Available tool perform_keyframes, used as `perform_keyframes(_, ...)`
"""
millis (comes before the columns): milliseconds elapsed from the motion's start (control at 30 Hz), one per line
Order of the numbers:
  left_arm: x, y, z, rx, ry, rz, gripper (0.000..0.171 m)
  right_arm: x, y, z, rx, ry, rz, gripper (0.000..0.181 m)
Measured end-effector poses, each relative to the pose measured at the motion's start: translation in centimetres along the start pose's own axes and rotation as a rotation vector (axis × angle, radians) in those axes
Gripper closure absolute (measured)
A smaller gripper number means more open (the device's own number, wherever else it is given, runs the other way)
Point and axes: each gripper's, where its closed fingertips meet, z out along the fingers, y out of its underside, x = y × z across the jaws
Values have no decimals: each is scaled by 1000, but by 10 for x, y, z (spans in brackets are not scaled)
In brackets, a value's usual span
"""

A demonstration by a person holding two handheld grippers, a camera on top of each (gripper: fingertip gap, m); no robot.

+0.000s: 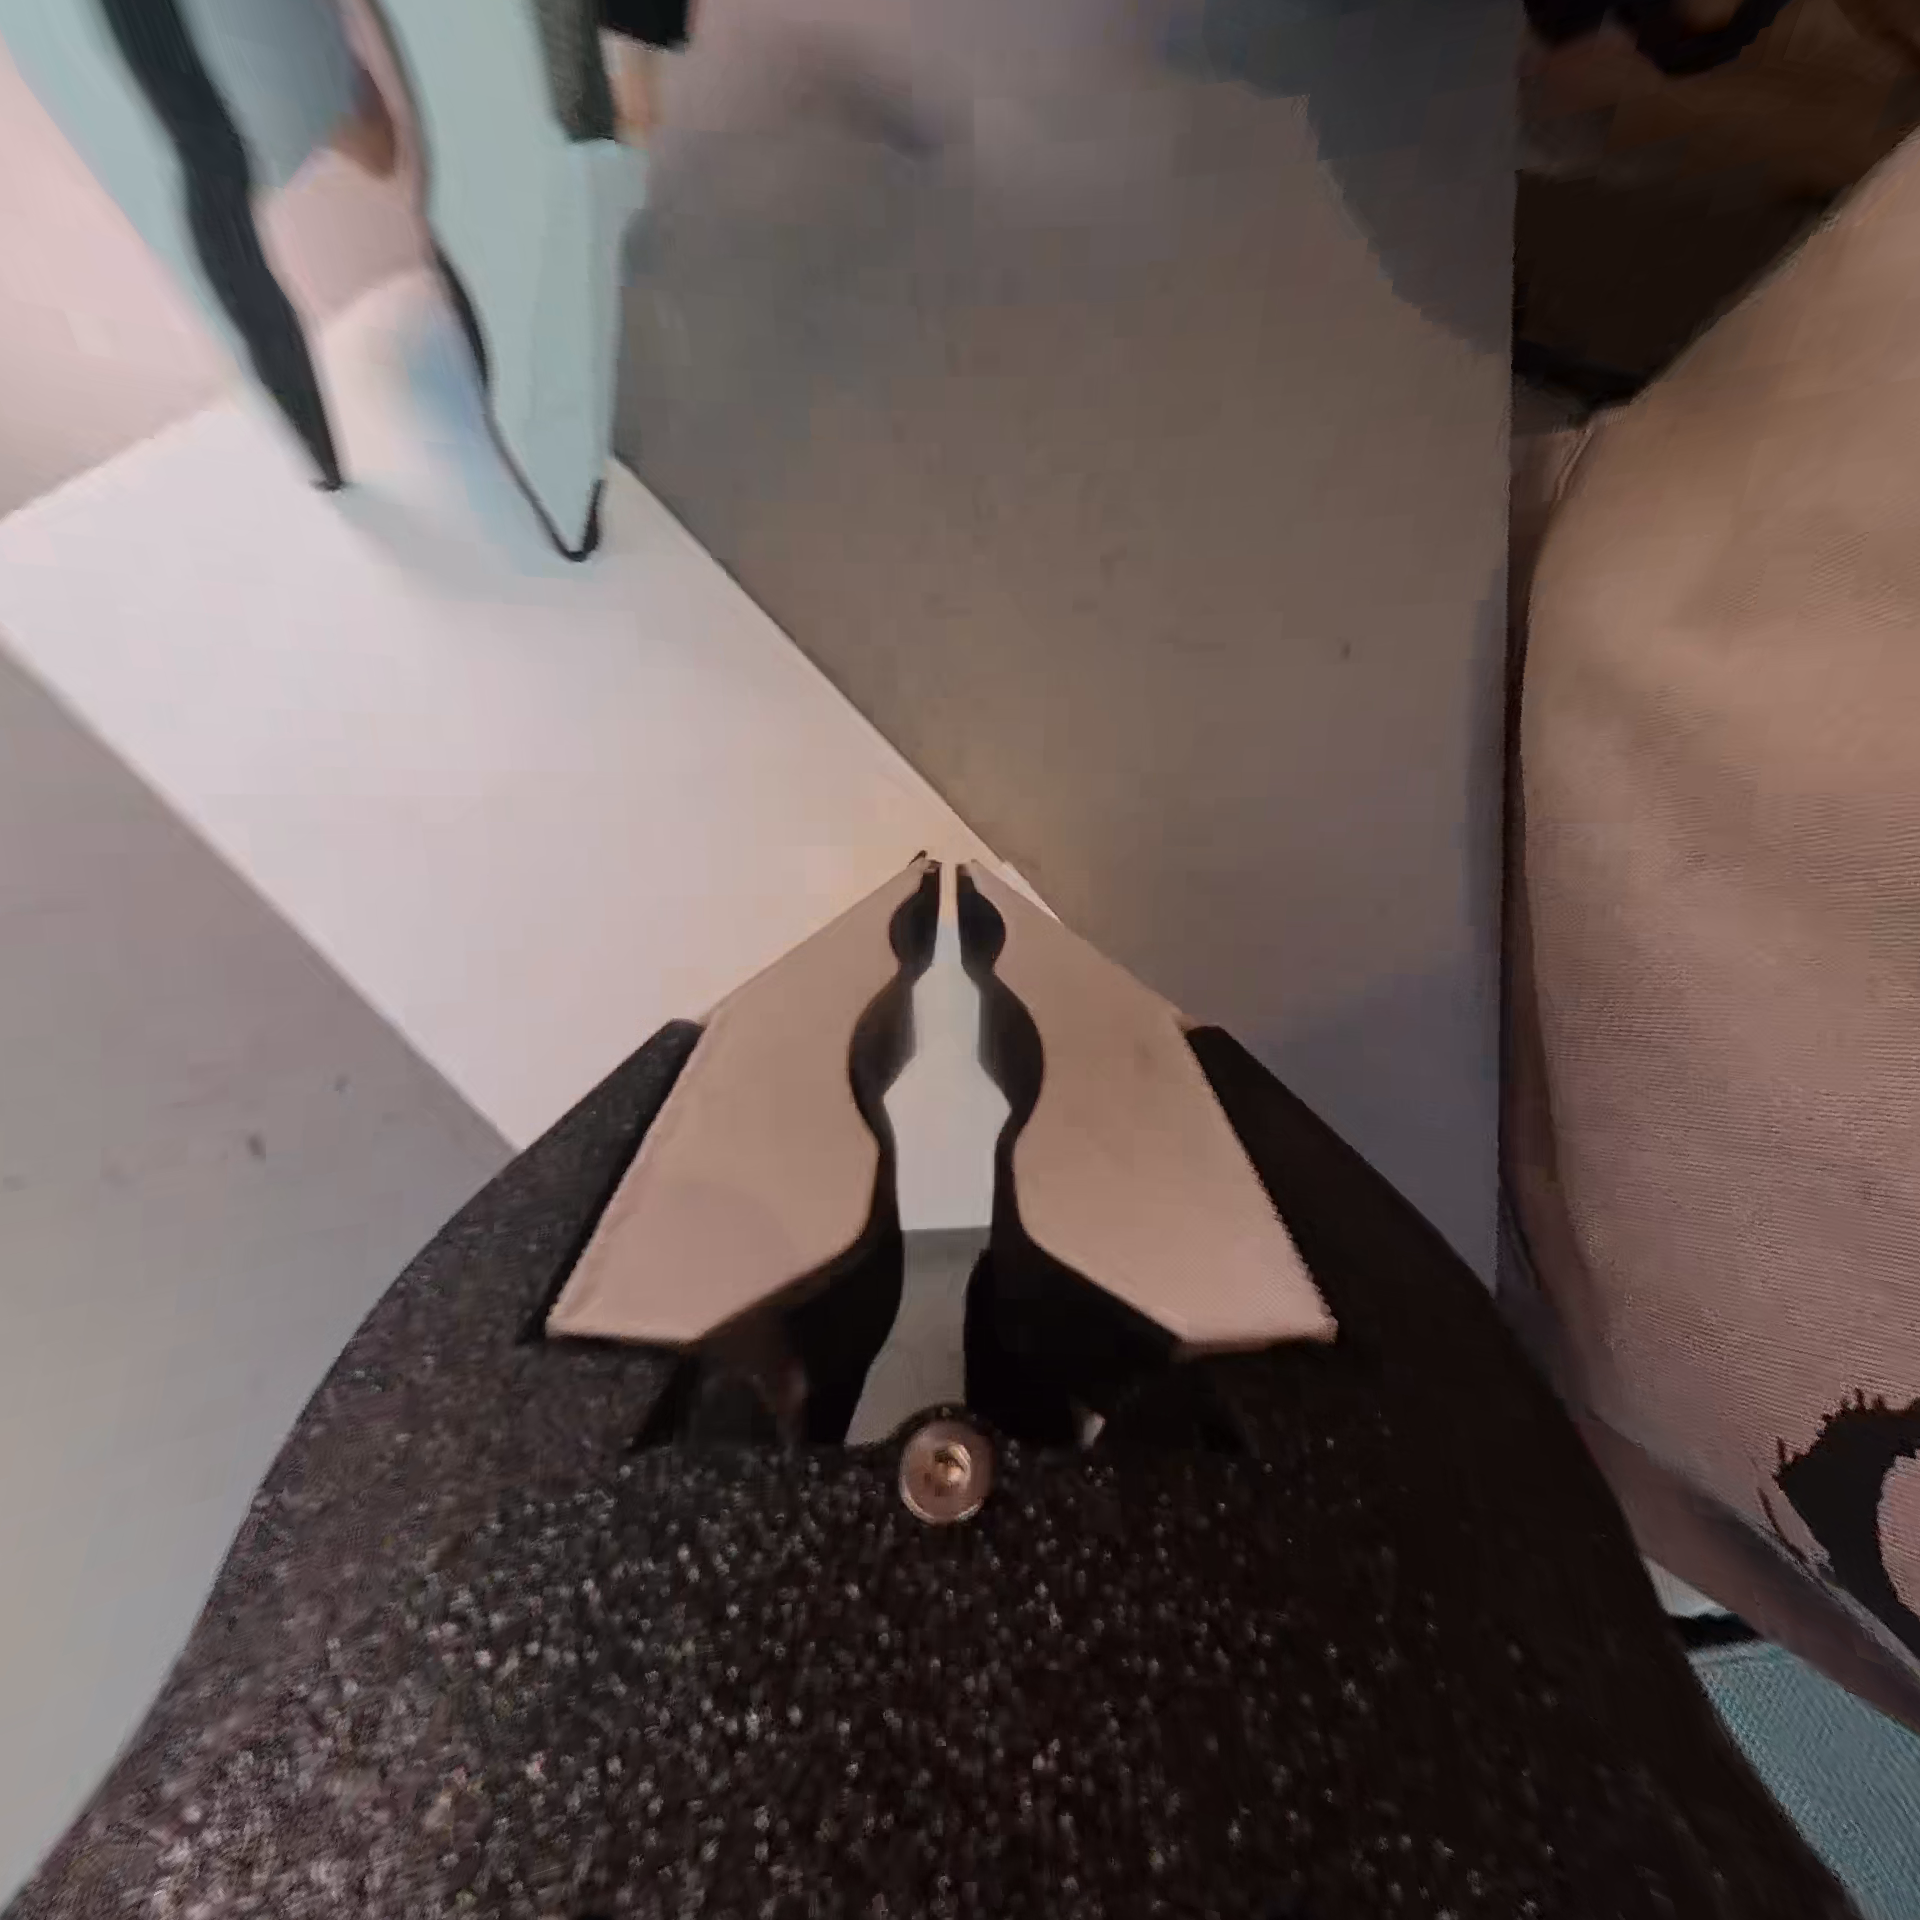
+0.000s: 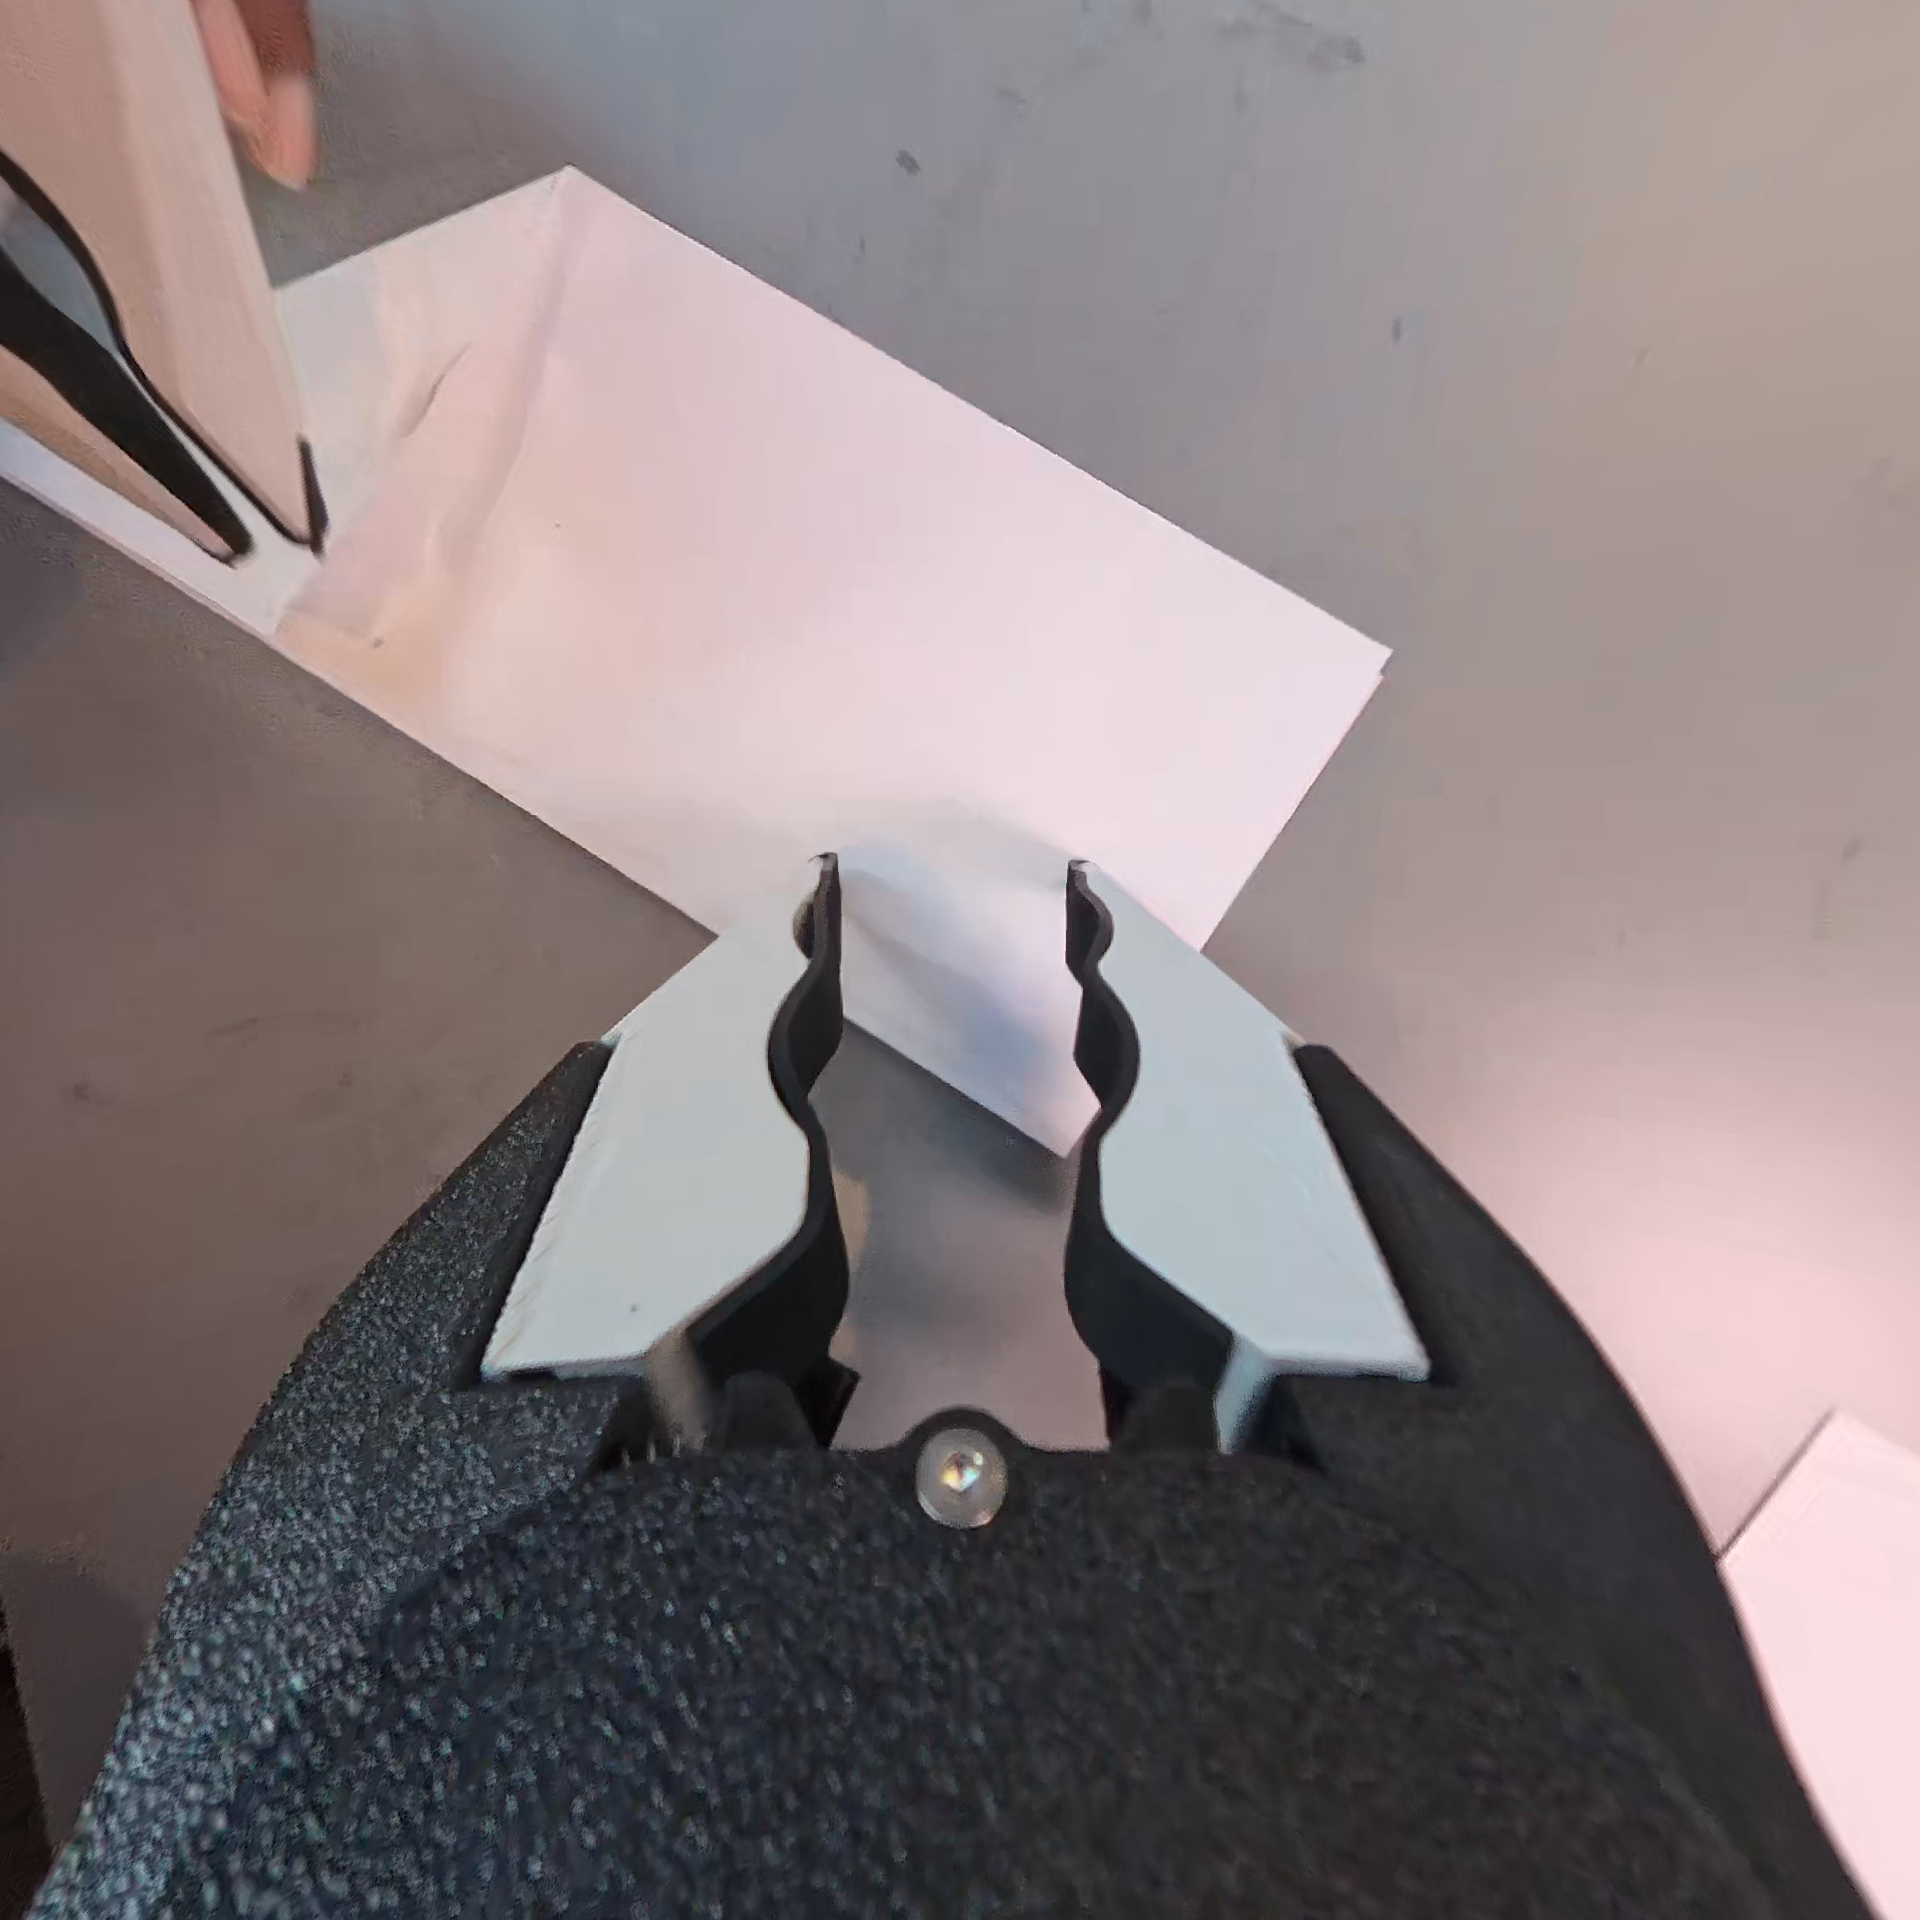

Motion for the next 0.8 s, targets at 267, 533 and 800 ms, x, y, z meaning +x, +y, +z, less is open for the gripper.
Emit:
perform_keyframes(267, -19, 29, -36, 129, -196, -279, 126, -48, 44, -48, 160, 97, 207, 139)
perform_keyframes(533, -23, 35, -3, -28, -340, -193, 126, -55, 20, -75, 268, 200, 6, 126)
perform_keyframes(800, -48, 16, -1, -86, -266, 28, 163, -39, 13, -62, 262, 261, -112, 117)
